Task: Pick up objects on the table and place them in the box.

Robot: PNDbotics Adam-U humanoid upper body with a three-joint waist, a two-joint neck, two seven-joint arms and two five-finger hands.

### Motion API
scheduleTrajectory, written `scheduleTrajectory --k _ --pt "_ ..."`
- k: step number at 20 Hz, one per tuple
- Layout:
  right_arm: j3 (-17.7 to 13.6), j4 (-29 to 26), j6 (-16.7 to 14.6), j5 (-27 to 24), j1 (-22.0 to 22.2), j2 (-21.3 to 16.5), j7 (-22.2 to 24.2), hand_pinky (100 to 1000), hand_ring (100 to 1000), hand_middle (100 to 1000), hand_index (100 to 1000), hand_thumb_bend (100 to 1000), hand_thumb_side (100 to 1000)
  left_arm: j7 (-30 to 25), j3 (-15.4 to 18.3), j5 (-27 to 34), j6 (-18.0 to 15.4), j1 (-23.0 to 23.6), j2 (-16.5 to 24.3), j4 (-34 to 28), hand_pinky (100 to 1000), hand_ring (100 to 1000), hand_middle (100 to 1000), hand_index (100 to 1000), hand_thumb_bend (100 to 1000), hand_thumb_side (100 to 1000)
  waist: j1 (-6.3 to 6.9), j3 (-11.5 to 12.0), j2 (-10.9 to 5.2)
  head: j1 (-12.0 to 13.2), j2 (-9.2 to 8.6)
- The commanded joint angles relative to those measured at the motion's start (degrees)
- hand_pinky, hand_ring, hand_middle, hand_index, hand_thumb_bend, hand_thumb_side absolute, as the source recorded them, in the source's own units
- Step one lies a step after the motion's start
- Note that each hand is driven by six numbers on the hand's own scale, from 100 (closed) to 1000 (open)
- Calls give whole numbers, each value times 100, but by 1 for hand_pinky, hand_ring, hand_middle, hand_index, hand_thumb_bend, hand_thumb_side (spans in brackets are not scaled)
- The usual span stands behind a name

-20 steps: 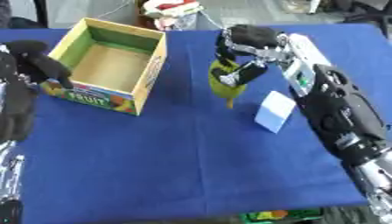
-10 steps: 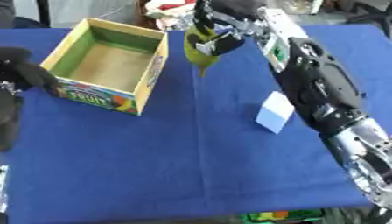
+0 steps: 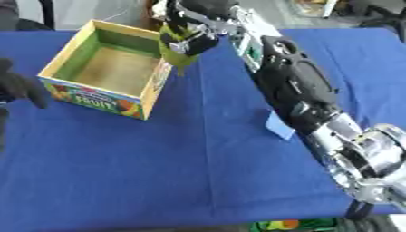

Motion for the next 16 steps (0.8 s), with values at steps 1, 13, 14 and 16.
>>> scheduleTrajectory --k 1,13,14,16 --pt "-82 -17 11 128 -132 61 -73 735 508 239 337 100 193 -62 -53 87 0 -112 -5 -116 427 522 417 720 100 744 32 93 -109 -125 -21" --pt "-121 18 122 410 -65 318 -323 758 615 509 642 100 196 -139 -142 206 57 -216 -75 -116 427 521 416 719 100 746 -1 424 -116 -300 -40" --pt "-124 27 131 473 -48 329 -328 761 634 540 665 100 200 -139 -143 208 61 -219 -78 -116 427 521 416 719 100 746 -4 435 -117 -304 -40" --pt "-143 44 169 591 -23 344 -362 771 688 623 731 100 209 -135 -144 211 68 -224 -82 -116 427 521 416 719 100 747 -10 451 -118 -302 -43"
